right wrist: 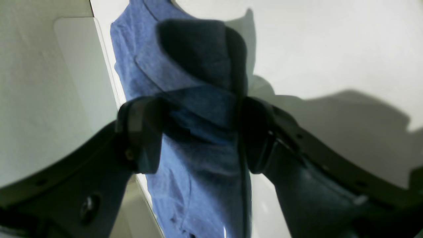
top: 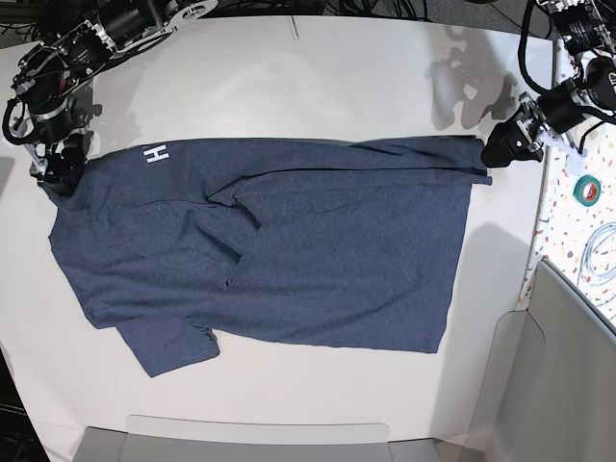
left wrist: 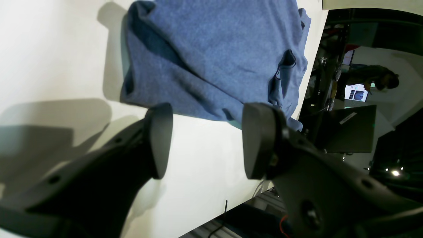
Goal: Layout the t-shirt on the table in an organized manner, then fold the t-shirt properly
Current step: 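Regrasp the folded edge corners with both grippers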
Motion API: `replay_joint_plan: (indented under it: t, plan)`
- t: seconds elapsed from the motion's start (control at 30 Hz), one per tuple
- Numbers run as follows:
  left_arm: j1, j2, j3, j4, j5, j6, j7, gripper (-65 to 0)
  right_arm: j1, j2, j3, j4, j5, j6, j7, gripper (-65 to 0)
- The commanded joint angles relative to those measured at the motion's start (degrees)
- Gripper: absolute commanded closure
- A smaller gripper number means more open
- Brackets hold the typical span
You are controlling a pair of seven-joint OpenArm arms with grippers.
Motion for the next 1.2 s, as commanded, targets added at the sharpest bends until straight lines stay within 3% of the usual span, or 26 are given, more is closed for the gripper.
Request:
replay_joint_plan:
  t: [0.0, 0.17, 0.37, 0.43, 0.7, 0.77, 0.93, 1.17]
  plan:
    - [-0.2, -1.1, -0.5, 0.9, -2.2, 0.6, 0.5, -32.2, 0.6, 0.6, -0.1, -0.2, 0.0, -0.1, -0.1, -35.2]
    - [-0.2, -1.1, -0.5, 0.9, -2.2, 0.6, 0.5, -32.2, 0.5, 1.2, -0.2, -1.8, 0.1, 0.3, -0.3, -34.0]
    - [-0.2, -1.1, -0.7, 0.9, -2.2, 0.6, 0.5, -32.2, -0.6, 1.2, -0.2, -1.6, 0.1, 0.7, -0.6, -7.4]
    - [-0.2, -1.3, -0.8, 0.8, -2.2, 0.6, 0.5, -32.2, -1.1, 1.2, -0.2, -1.6, 0.1, 2.9, -0.6, 0.0]
    - [4.0, -1.0, -10.8, 0.4, -2.2, 0.9, 0.5, -32.2, -2.1, 1.3, 0.3, -1.7, 0.2, 4.2, -3.5, 0.0]
    - [5.7, -0.8, -11.2, -1.5, -2.2, 2.8, 0.5, -32.3, -2.4, 1.3, 0.3, -1.6, 0.2, 4.2, -3.5, 0.0]
    - [5.8, 3.7, -10.2, -6.0, -2.2, 4.0, 0.5, -32.5, -2.5, 1.3, 0.3, -1.4, 0.2, 4.2, -3.5, 0.0]
    - [1.9, 4.5, -1.5, -6.0, -2.2, 4.1, 0.5, -32.5, -2.4, 1.3, 0.2, -1.4, 0.2, 4.2, -3.5, 0.0]
